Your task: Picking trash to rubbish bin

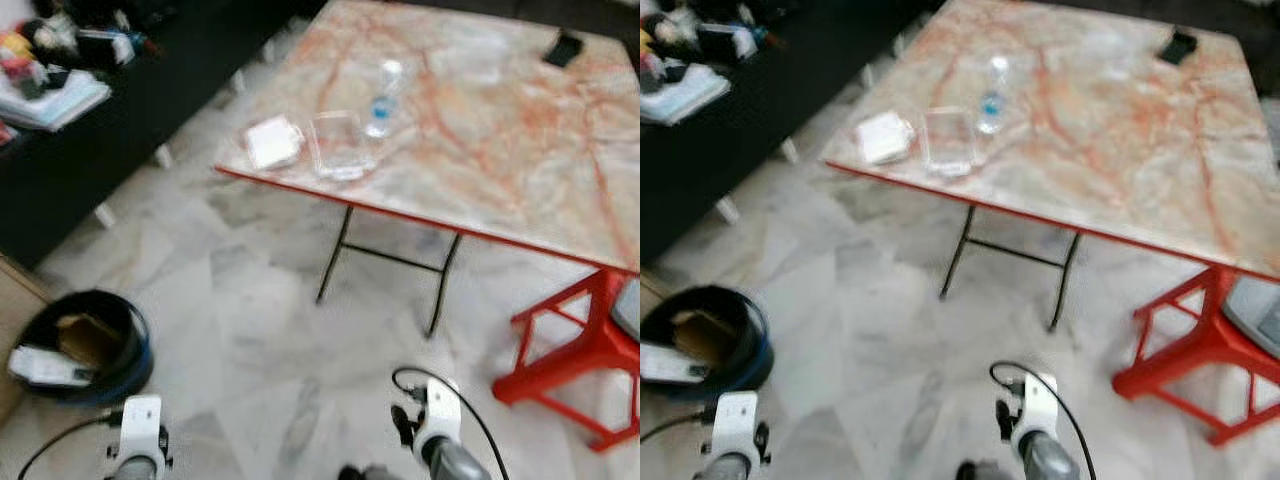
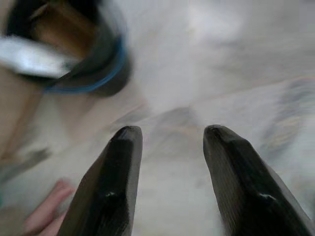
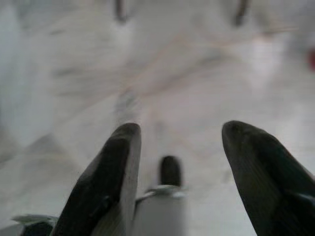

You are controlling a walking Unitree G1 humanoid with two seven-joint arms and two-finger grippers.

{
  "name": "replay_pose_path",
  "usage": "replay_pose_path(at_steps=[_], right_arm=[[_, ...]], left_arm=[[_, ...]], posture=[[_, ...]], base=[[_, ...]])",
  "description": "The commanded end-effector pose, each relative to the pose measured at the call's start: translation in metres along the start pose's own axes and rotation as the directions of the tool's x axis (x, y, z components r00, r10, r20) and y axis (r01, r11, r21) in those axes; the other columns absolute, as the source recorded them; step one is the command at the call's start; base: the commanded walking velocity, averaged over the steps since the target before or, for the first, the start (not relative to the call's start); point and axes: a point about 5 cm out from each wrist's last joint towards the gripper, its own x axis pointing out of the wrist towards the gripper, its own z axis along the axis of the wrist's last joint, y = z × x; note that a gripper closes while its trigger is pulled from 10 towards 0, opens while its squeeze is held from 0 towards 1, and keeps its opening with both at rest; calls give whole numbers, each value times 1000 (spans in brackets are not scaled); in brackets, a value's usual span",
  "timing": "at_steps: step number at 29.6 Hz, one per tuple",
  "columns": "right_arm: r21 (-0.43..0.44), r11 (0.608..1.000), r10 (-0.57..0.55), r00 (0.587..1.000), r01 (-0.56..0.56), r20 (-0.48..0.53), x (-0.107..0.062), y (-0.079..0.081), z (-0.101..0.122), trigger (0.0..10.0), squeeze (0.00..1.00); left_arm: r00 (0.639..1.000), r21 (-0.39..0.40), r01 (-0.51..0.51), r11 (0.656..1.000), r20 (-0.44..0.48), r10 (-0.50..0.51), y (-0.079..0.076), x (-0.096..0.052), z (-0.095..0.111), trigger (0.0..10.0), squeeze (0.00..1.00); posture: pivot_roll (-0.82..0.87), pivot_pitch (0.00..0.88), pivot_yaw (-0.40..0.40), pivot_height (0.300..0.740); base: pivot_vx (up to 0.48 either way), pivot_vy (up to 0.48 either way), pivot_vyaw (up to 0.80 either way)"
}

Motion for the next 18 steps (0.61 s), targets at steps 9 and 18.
replay_pose_path(at_steps=[9, 18], right_arm=[[13, 1000, 4, 1000, -3, -4, -1, 3, -5, 10000, 0], [-26, 998, 63, 984, -60, 169, 7, 17, 39, 10000, 0]], left_arm=[[1000, 24, -4, 1000, -6, 4, 6, -1, -4, 10000, 0], [959, 63, 52, 997, 275, -67, -16, 9, 61, 10000, 0]], posture=[[134, 188, -20, 740], [132, 175, -15, 740]], base=[[0, 0, -51], [0, 0, 0]])
